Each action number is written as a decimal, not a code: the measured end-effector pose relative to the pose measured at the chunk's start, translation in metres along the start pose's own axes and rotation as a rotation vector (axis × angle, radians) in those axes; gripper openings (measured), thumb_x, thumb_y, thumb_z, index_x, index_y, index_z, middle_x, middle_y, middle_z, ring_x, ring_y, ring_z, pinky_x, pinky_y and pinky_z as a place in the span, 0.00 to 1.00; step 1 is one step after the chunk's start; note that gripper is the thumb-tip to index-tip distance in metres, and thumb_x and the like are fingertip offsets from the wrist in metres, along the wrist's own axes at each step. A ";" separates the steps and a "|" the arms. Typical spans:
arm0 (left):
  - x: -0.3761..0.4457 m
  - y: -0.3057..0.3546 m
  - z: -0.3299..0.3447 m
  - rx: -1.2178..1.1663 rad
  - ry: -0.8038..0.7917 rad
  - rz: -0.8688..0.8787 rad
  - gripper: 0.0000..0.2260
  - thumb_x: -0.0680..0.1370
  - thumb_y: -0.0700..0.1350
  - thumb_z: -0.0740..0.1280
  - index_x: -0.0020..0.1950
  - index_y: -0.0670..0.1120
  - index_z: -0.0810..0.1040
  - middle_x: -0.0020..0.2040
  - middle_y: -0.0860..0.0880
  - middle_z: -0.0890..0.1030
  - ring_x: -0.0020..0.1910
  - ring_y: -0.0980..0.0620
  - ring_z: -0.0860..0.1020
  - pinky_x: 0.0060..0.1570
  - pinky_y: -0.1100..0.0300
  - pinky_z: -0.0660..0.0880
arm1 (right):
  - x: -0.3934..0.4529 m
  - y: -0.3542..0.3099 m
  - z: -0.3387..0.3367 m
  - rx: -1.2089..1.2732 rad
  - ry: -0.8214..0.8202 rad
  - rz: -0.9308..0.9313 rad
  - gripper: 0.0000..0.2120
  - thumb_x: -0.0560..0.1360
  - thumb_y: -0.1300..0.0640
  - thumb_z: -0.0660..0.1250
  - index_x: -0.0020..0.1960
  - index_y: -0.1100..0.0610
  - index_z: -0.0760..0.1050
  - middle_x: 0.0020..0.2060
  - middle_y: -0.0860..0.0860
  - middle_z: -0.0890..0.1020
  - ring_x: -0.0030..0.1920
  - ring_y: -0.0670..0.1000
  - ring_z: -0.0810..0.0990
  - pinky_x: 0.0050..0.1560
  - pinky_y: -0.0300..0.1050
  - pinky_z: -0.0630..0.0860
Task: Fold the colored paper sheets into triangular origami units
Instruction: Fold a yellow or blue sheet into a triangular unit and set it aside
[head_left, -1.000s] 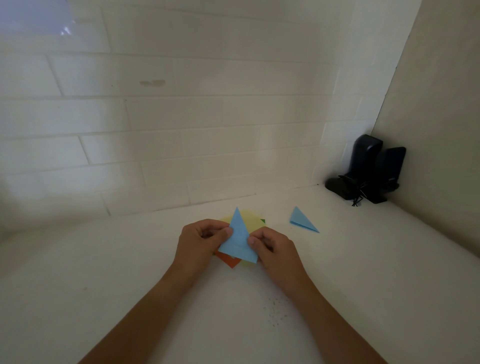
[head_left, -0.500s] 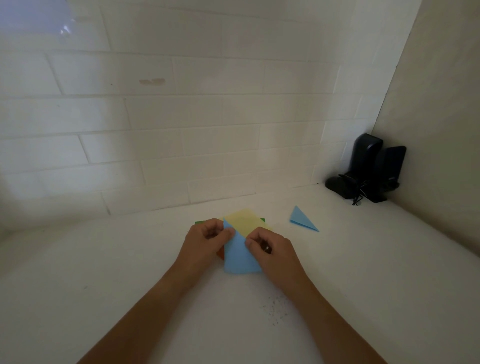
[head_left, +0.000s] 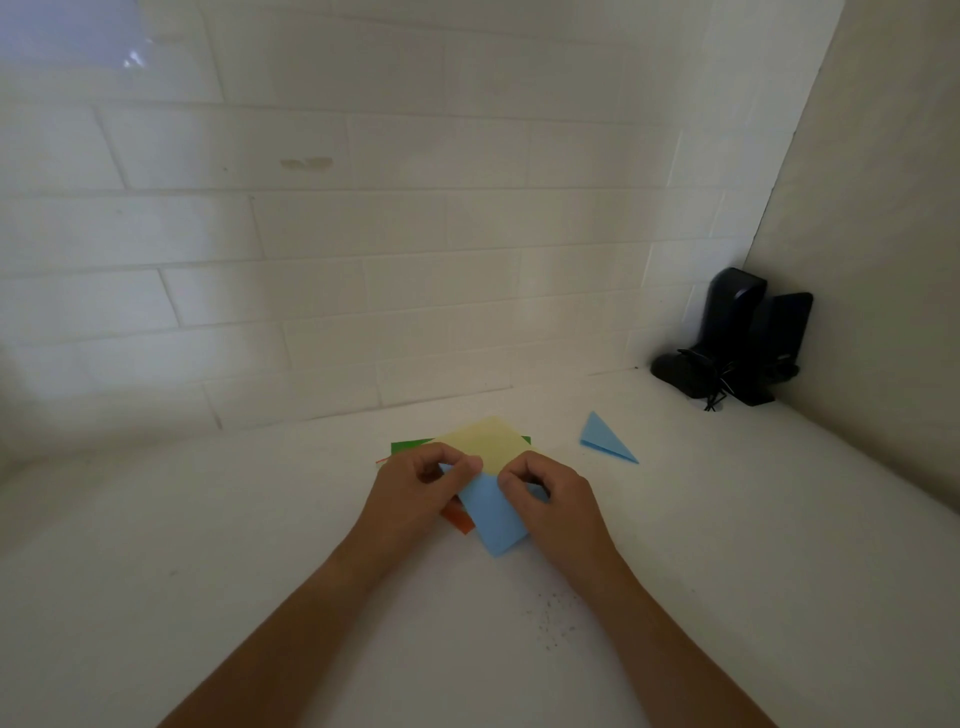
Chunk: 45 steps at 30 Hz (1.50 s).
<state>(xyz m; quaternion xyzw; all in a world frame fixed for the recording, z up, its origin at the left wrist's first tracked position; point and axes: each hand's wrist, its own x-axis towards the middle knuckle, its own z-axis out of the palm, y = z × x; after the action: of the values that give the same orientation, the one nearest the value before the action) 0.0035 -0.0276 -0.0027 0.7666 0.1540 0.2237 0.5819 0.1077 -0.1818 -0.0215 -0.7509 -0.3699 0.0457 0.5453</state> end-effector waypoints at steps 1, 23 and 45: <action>0.000 -0.001 0.001 0.023 -0.009 0.007 0.08 0.80 0.46 0.72 0.46 0.42 0.85 0.41 0.45 0.86 0.35 0.42 0.86 0.41 0.54 0.83 | 0.000 0.000 0.000 0.007 0.022 0.016 0.09 0.80 0.59 0.68 0.41 0.53 0.77 0.37 0.46 0.80 0.39 0.41 0.75 0.39 0.33 0.70; -0.001 -0.006 -0.001 0.175 -0.071 0.104 0.05 0.79 0.39 0.73 0.43 0.46 0.86 0.39 0.46 0.85 0.38 0.46 0.84 0.38 0.56 0.84 | -0.001 -0.003 0.001 -0.029 -0.036 -0.009 0.07 0.79 0.60 0.69 0.42 0.54 0.79 0.38 0.45 0.81 0.38 0.41 0.76 0.38 0.32 0.69; -0.001 -0.009 0.002 0.262 -0.066 0.114 0.06 0.80 0.40 0.70 0.43 0.46 0.81 0.37 0.50 0.82 0.34 0.55 0.81 0.38 0.62 0.77 | 0.000 0.001 0.000 0.067 0.042 0.056 0.04 0.79 0.57 0.72 0.51 0.51 0.78 0.42 0.45 0.82 0.38 0.41 0.77 0.35 0.35 0.72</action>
<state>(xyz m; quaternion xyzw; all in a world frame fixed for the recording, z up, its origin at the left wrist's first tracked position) 0.0041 -0.0266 -0.0119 0.8503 0.1189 0.2089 0.4682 0.1082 -0.1822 -0.0226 -0.7431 -0.3357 0.0573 0.5761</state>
